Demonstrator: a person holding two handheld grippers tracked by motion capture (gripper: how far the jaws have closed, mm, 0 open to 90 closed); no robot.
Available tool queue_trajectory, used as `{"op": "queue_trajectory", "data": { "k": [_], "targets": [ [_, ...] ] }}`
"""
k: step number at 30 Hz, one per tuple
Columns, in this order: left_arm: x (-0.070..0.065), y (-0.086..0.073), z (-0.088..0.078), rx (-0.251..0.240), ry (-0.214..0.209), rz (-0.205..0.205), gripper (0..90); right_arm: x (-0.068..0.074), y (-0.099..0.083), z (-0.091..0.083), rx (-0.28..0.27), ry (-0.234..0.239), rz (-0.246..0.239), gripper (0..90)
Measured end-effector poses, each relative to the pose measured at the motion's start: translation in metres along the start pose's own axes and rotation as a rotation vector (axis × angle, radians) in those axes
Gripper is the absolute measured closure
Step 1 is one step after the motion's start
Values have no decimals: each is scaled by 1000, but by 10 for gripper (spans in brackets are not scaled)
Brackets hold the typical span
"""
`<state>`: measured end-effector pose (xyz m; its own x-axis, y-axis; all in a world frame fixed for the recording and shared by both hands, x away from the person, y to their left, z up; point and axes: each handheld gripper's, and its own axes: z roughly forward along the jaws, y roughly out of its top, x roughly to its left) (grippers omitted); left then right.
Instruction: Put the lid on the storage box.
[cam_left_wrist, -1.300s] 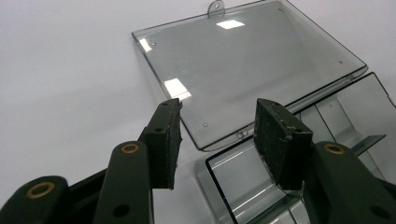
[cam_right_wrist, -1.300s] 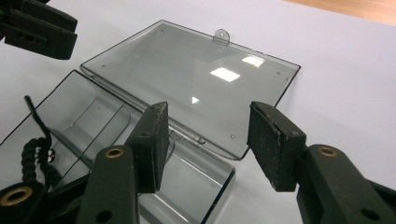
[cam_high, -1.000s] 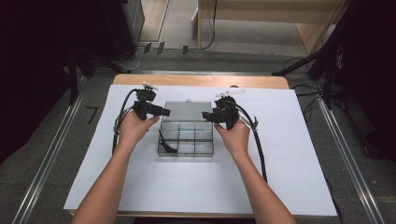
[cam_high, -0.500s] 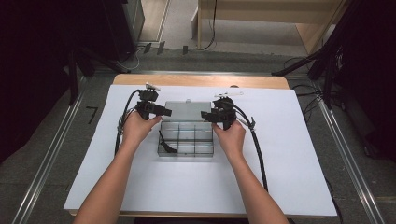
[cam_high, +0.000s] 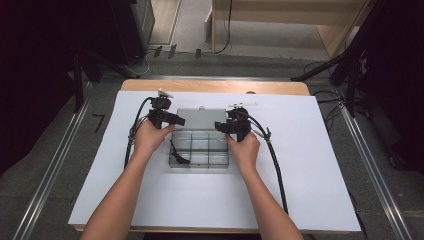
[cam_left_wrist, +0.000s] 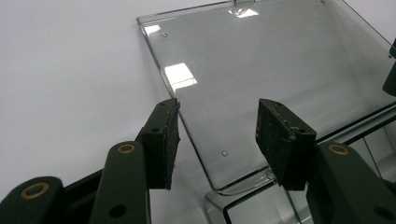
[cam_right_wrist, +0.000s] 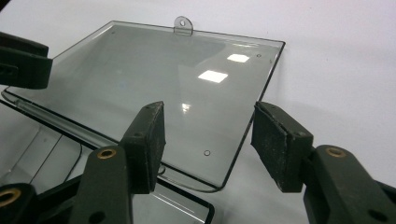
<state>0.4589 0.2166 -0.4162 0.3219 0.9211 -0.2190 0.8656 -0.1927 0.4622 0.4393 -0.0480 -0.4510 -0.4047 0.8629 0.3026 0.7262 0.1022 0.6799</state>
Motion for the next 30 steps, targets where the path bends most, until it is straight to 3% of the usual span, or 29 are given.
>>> {"op": "queue_trajectory", "data": {
  "k": [10,16,24,27,30],
  "targets": [
    [1,0,4,3,-15,-19,485,-2,-3,7,-24,16,63,388],
    [2,1,6,5,-22,-25,462,-5,-4,12,-17,54,104,320],
    [3,1,7,6,-28,-45,442,-6,-5,13,-11,73,137,304],
    [3,1,8,10,-36,-49,431,-8,-5,16,3,114,167,298],
    [4,1,8,9,-37,-49,427,-5,-5,17,5,108,169,285]
  ]
}}
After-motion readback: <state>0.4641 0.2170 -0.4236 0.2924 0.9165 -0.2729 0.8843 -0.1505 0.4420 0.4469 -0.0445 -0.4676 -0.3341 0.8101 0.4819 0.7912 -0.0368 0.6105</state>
